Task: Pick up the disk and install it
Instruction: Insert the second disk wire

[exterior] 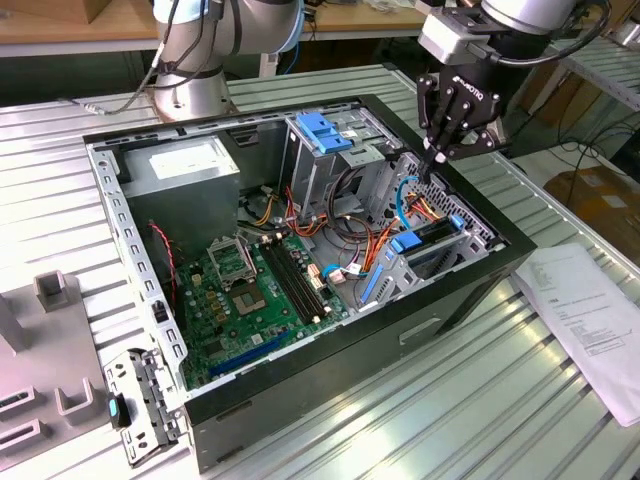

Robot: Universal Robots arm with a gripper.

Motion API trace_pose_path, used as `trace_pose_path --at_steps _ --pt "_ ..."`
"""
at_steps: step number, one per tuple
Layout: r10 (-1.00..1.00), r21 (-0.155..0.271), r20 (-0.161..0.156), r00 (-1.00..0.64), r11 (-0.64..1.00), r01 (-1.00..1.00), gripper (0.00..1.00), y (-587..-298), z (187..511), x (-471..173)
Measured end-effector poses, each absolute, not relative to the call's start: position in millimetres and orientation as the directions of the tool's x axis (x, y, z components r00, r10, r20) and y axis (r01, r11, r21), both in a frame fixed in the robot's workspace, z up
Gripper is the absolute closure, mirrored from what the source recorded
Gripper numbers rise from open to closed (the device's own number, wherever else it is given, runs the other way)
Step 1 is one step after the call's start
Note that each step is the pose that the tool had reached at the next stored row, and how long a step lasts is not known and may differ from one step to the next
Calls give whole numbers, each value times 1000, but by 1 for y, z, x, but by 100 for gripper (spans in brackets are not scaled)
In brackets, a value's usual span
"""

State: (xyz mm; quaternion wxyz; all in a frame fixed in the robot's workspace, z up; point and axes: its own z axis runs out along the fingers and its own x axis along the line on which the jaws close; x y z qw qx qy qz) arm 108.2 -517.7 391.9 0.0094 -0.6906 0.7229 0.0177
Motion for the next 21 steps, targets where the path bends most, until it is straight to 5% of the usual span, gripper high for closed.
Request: trace_pose_path --at_steps 1,3,6,7,10,21 --pt "-999 12 -13 -46 45 -999 89 -516 392 108" --pt "-999 10 21 -45 46 -999 64 -507 386 108" --pt "-997 8 56 -45 46 -999 65 -500 385 108" --pt "-997 8 61 -45 46 -999 78 -499 385 109" --pt "-997 8 70 -45 46 -999 89 -498 384 109" --pt "-995 7 87 -45 46 -999 82 -498 380 110"
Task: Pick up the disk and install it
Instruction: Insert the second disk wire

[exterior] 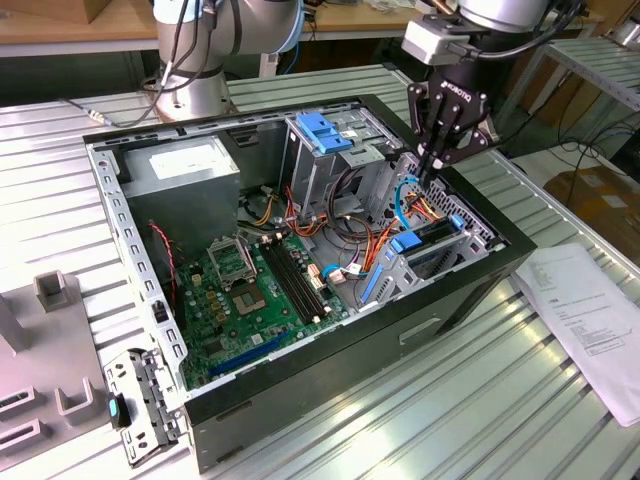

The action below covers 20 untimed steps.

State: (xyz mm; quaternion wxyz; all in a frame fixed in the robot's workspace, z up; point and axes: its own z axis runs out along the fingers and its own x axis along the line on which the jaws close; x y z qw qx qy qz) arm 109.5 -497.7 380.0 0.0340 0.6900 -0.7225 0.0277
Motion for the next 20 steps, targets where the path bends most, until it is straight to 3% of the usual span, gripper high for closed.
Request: trace_pose_path --at_steps 1,2,8,10,11,20 --pt "-995 7 91 -45 46 -999 82 -498 379 110" --pt "-995 7 94 -45 46 -999 89 -498 379 110" --pt "-992 6 115 -45 46 -999 89 -497 376 110" --pt "-992 5 118 -45 46 -999 89 -497 375 111" --pt "-992 5 120 -45 46 -999 83 -497 375 111" --pt "-988 4 146 -45 47 -999 81 -497 371 111"
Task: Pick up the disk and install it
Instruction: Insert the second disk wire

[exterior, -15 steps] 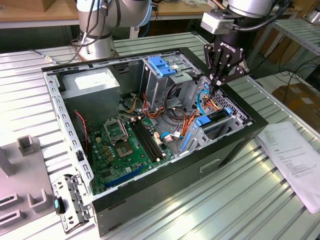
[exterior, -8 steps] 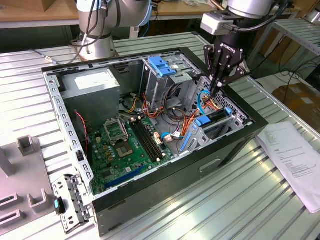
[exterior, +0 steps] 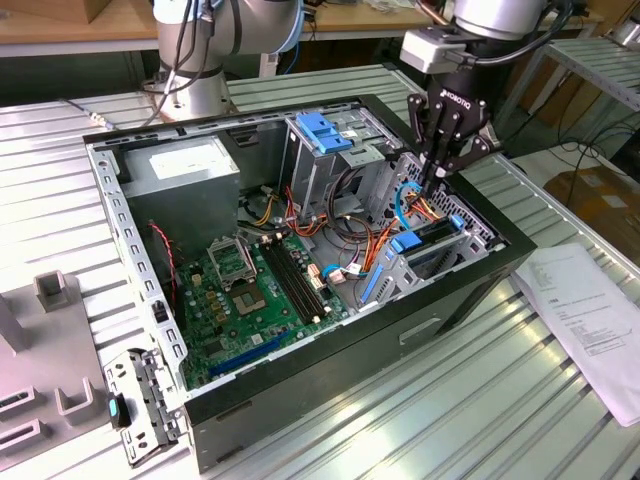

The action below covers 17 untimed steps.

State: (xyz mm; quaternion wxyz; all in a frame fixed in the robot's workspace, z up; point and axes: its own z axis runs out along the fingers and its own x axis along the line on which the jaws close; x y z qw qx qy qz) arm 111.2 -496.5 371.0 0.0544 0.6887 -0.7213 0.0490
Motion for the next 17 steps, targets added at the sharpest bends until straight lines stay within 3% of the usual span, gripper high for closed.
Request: trace_pose_path --at_steps 1,3,5,14,17 --pt "-988 4 149 -45 47 -999 75 -496 370 111" --pt "-987 4 155 -45 46 -999 75 -496 370 112" --pt "-986 3 161 -45 47 -999 83 -496 369 112" --pt "-986 3 161 -45 47 -999 84 -501 366 108" --pt "-989 4 143 -43 44 -999 84 -505 365 103"
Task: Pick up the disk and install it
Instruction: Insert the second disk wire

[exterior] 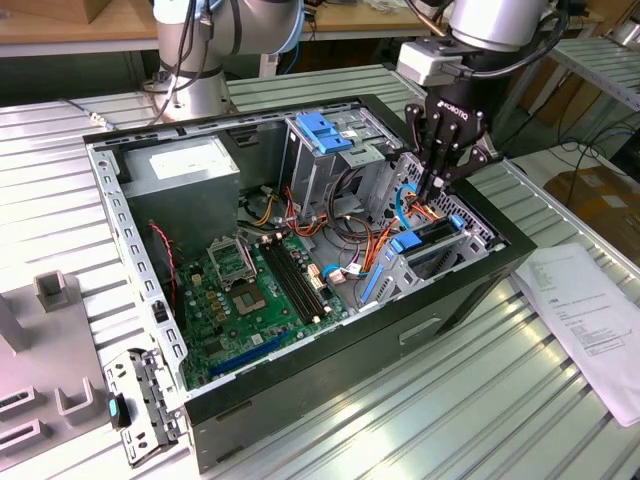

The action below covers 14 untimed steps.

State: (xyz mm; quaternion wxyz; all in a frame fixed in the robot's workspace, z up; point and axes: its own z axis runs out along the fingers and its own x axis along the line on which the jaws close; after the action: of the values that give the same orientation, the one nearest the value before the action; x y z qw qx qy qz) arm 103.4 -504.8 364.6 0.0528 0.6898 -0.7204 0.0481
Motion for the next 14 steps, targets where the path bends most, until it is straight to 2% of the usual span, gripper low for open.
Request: trace_pose_path --at_steps 5,14 --pt "-991 0 130 -38 38 -999 84 -527 358 99" --pt "-992 -31 124 -33 29 -999 84 -533 355 94"
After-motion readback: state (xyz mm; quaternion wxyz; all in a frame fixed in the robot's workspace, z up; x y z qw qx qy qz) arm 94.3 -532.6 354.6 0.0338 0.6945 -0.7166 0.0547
